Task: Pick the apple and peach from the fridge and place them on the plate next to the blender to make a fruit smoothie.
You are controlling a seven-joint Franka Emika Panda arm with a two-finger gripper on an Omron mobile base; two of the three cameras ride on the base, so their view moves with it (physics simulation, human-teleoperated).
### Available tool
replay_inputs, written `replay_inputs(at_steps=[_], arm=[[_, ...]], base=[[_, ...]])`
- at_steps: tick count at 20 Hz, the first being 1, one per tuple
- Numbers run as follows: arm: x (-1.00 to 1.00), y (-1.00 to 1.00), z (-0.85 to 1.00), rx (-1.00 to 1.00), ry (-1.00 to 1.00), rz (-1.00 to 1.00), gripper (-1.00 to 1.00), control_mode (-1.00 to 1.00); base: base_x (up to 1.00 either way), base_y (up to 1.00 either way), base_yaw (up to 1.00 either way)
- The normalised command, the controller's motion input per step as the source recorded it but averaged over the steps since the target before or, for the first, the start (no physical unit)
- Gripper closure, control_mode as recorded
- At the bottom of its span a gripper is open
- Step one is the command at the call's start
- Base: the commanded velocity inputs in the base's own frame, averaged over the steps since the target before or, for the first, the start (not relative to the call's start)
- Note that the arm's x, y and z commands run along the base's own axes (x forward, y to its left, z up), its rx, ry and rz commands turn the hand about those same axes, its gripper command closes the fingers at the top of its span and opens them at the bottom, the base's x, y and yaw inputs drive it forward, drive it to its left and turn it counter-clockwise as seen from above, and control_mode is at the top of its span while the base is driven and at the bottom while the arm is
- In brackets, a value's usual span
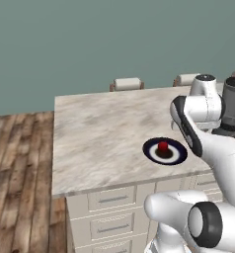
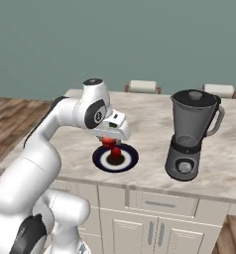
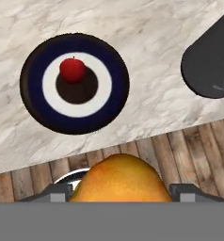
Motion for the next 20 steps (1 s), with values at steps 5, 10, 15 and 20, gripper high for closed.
replay_inputs(at_steps=[5,10,15,20], arm=[[0.32,-0.16,-0.80,0.19,0.08,0.00,1.00,-1.00],[0.40,0.00,-0.71,0.09,0.00,0.03,1.00,-1.00],[0.51,0.00,-0.70,0.00,0.00,0.03,1.00,-1.00],[0.56,0.00,-0.58,0.00,0.00,0.01,1.00,-1.00]], base=[[0.00,0.00,0.00],[0.00,0.00,0.00],[0.00,0.00,0.00],[0.00,0.00,0.00]])
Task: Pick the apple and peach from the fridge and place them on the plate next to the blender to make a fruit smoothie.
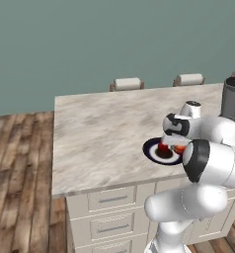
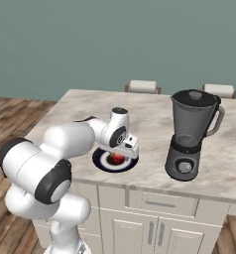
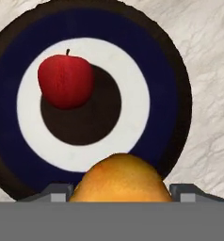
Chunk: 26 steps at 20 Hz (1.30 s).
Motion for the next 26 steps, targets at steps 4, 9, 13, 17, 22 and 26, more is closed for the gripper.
replay_inputs(at_steps=[4,9,13,17,22,26], arm=[[0.45,0.00,-0.29,-0.03,-0.01,0.00,-1.00,-1.00],[0.02,0.00,0.00,0.00,0.00,0.00,-1.00,-1.00],[0.00,0.12,0.01,0.00,-0.08,-0.01,-1.00,-1.00],[-0.04,0.57,0.26,-0.06,-0.20,-0.01,-1.00,-1.00],[-0.86,0.64,0.71,-0.16,-0.38,0.00,-1.00,-1.00],[-1.00,0.63,0.74,-0.19,-0.50,0.00,-1.00,-1.00]], base=[[0.00,0.00,0.00],[0.00,0.00,0.00],[0.00,0.00,0.00],[0.00,0.00,0.00],[0.00,0.00,0.00],[0.00,0.00,0.00]])
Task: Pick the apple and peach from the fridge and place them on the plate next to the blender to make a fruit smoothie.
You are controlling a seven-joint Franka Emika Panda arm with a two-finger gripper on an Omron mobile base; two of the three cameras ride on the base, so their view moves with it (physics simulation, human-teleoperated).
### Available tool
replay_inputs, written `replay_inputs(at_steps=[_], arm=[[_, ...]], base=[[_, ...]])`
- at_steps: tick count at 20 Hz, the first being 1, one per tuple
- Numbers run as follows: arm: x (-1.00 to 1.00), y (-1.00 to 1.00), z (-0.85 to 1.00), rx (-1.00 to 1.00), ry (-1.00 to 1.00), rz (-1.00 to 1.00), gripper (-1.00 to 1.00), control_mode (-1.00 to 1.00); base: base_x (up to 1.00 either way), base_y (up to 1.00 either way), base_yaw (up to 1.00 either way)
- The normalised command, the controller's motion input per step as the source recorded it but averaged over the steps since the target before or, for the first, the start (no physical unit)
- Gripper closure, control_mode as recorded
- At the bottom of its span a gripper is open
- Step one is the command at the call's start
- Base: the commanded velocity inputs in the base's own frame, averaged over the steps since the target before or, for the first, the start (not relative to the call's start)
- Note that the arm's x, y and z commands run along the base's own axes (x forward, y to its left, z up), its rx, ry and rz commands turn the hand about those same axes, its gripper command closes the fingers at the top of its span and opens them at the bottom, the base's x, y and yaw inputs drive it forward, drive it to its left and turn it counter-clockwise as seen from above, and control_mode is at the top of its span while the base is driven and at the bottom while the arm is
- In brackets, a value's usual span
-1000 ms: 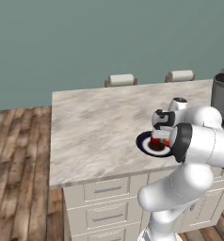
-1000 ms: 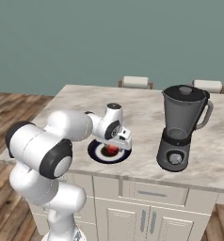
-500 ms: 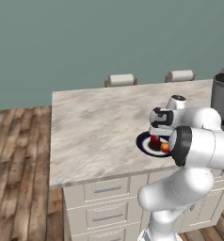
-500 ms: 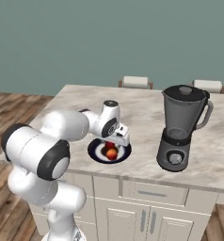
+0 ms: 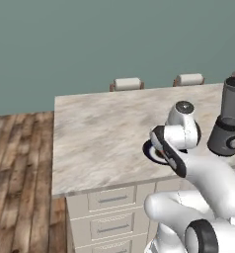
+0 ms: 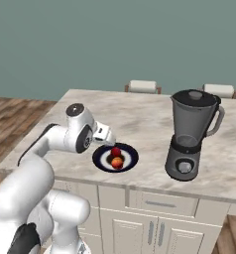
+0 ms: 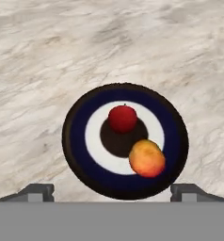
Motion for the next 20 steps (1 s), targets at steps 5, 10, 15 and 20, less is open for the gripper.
replay_inputs(at_steps=[5,10,15,20], arm=[[-1.00,0.43,0.59,-0.14,-0.48,0.03,-1.00,-1.00],[-1.00,0.35,0.91,-0.14,-0.43,0.04,-1.00,-1.00],[-1.00,0.38,1.00,-0.17,-0.44,0.10,-1.00,-1.00],[-0.48,0.13,0.43,-0.03,-0.32,0.13,-1.00,-1.00]], base=[[0.00,0.00,0.00],[0.00,0.00,0.00],[0.00,0.00,0.00],[0.00,0.00,0.00]])
